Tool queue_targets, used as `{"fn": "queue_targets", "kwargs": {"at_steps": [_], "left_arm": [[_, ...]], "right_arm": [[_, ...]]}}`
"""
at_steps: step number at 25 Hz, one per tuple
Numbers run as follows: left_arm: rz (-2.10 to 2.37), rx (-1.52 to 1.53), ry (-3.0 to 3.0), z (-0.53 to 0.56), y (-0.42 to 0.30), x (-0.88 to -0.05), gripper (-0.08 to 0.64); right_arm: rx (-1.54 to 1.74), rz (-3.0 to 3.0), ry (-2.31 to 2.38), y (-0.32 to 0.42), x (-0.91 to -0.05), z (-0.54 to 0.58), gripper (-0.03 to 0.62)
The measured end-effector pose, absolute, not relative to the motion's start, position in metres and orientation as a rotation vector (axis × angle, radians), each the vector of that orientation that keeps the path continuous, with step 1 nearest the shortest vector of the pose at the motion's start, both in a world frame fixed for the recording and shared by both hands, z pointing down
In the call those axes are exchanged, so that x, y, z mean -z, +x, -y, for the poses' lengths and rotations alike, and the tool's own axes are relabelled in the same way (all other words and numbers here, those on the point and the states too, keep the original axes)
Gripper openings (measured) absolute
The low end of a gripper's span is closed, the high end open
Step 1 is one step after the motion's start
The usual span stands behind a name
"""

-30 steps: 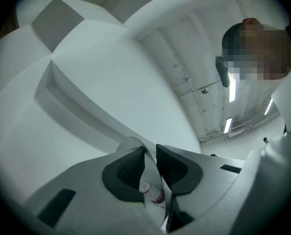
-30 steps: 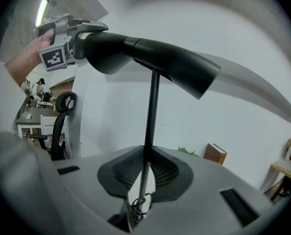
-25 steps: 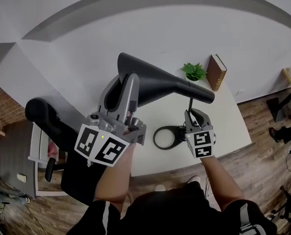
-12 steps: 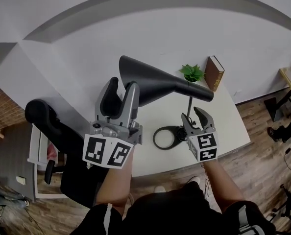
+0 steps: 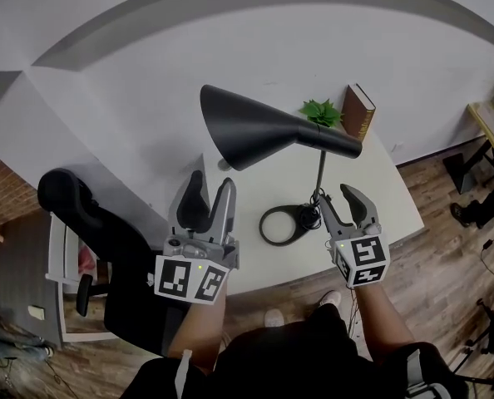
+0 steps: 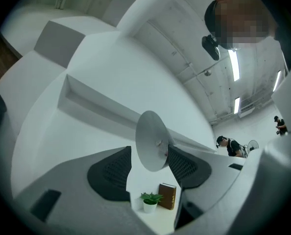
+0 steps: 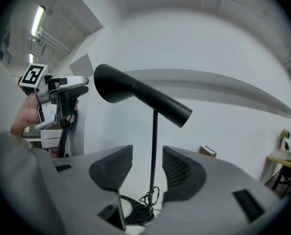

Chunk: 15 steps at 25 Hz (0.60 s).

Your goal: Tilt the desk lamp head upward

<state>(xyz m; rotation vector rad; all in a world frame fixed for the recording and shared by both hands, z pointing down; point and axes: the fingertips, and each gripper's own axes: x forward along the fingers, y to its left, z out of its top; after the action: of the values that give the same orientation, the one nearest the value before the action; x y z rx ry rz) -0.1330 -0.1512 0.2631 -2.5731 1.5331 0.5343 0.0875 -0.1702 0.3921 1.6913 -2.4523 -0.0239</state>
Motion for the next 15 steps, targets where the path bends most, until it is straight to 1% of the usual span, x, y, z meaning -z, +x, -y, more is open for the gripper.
{"fn": "queue_targets", "kwargs": {"at_steps": [6, 9, 10, 11, 13, 14, 15], "left_arm": [[-1.547, -0.368, -2.690, 0.143, -0.121, -0.321, 0.224], [-1.530, -0.315, -2.733, 0.136, -0.115, -0.341, 0.203], [-1.529, -0.303, -2.738, 0.133, -0.114, -0.345, 0.184], [-1.531, -0.290, -2.738, 0.130, -0.113, -0.349, 0.149], [-1.532, -0.258, -2.732, 0.124, -0.112, -0.355, 0.044], [-1.522, -0.240, -2.735, 0.122, -0.110, -0.357, 0.016], [-1.505, -0.224, -2.744, 0.119, -0.108, -0.360, 0.008]], "right_arm": [[0.030, 2.448, 1.714, 0.086, -0.389, 0.153, 0.179], [0.027, 2.454, 1.724, 0.083, -0.390, 0.146, 0.145], [0.029, 2.456, 1.730, 0.083, -0.389, 0.143, 0.127], [0.033, 2.457, 1.739, 0.082, -0.388, 0.141, 0.108], [0.048, 2.457, 1.760, 0.083, -0.385, 0.134, 0.034], [0.053, 2.457, 1.768, 0.083, -0.384, 0.132, 0.013], [0.055, 2.457, 1.772, 0.082, -0.384, 0.129, 0.002]]}}
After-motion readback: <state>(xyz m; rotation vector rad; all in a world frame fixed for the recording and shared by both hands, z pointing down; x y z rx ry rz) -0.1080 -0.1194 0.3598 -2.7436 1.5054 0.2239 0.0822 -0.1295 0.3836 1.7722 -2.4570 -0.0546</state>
